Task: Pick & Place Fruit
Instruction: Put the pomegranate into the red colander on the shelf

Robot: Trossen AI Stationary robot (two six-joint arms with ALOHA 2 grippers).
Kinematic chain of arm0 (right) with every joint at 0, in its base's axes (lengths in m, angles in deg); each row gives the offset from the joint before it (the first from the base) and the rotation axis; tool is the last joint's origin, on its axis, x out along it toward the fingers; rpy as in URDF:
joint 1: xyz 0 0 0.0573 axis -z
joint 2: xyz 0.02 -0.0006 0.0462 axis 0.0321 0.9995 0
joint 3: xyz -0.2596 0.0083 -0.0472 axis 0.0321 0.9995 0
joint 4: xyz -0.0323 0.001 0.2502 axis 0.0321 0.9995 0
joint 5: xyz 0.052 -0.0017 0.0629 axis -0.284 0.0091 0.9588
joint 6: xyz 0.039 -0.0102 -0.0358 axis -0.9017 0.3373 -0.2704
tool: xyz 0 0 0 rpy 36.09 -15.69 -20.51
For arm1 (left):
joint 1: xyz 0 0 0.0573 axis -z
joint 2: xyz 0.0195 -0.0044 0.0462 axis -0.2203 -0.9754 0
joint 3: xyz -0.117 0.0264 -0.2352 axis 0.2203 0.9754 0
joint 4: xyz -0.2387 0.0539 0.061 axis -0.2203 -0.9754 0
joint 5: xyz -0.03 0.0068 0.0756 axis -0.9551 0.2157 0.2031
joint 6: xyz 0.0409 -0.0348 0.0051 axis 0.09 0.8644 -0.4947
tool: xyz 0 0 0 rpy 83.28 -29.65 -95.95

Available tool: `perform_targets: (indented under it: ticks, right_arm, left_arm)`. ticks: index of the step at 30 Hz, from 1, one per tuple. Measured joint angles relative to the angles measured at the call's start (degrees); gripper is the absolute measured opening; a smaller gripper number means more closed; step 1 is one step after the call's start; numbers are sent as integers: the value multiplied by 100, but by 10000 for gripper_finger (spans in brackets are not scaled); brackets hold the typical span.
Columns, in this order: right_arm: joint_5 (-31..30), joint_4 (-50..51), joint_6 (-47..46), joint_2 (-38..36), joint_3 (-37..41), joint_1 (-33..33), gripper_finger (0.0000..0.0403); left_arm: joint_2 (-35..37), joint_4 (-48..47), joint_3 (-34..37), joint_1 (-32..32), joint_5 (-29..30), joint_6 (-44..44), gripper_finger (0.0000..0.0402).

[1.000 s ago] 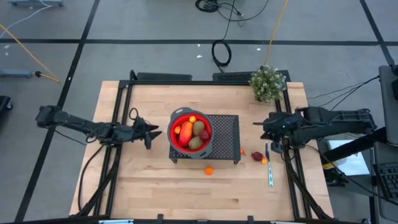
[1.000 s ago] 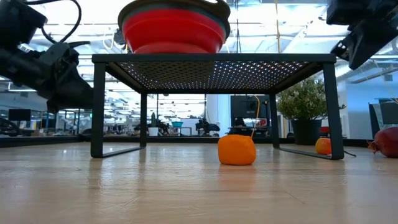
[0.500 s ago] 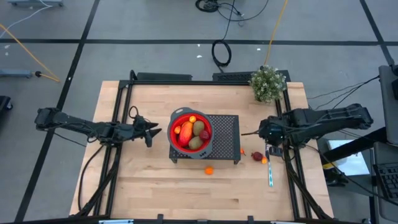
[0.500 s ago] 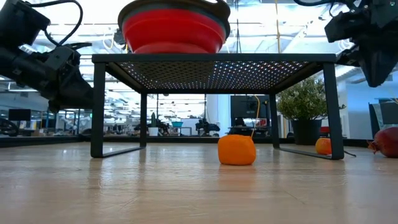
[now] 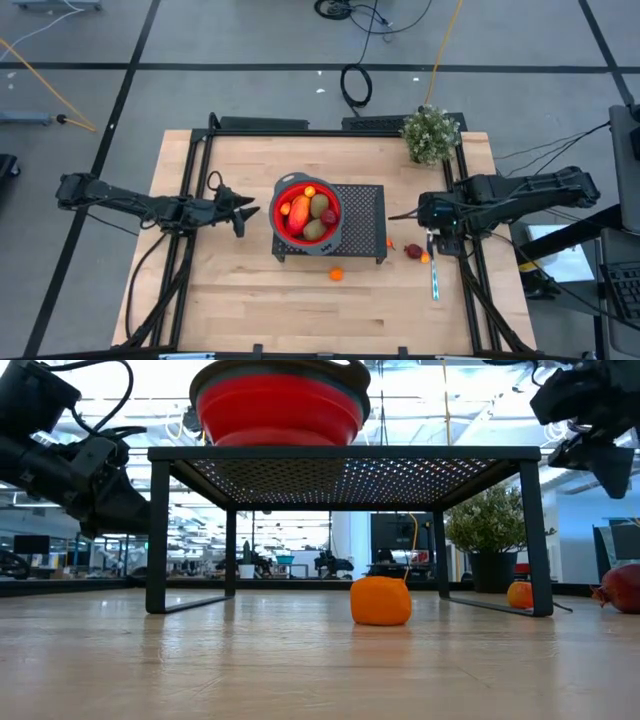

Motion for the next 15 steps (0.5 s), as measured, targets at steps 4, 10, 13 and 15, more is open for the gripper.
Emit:
perform_targets:
  ticks: [4,10,13,15]
  right_arm:
    - [-7,-16,-2,19,0,0,253]
    - [-17,-16,41,223,0,0,297]
    - [-25,-16,44,361,0,0,303]
    - [-25,-18,44,453,0,0,303]
  left_arm:
    - [0,0,2,0,1,-92,179]
    - [0,0,0,0,-1,-147,179]
    - [0,-14,0,0,-1,-288,180]
    - [0,-15,0,0,-1,-491,180]
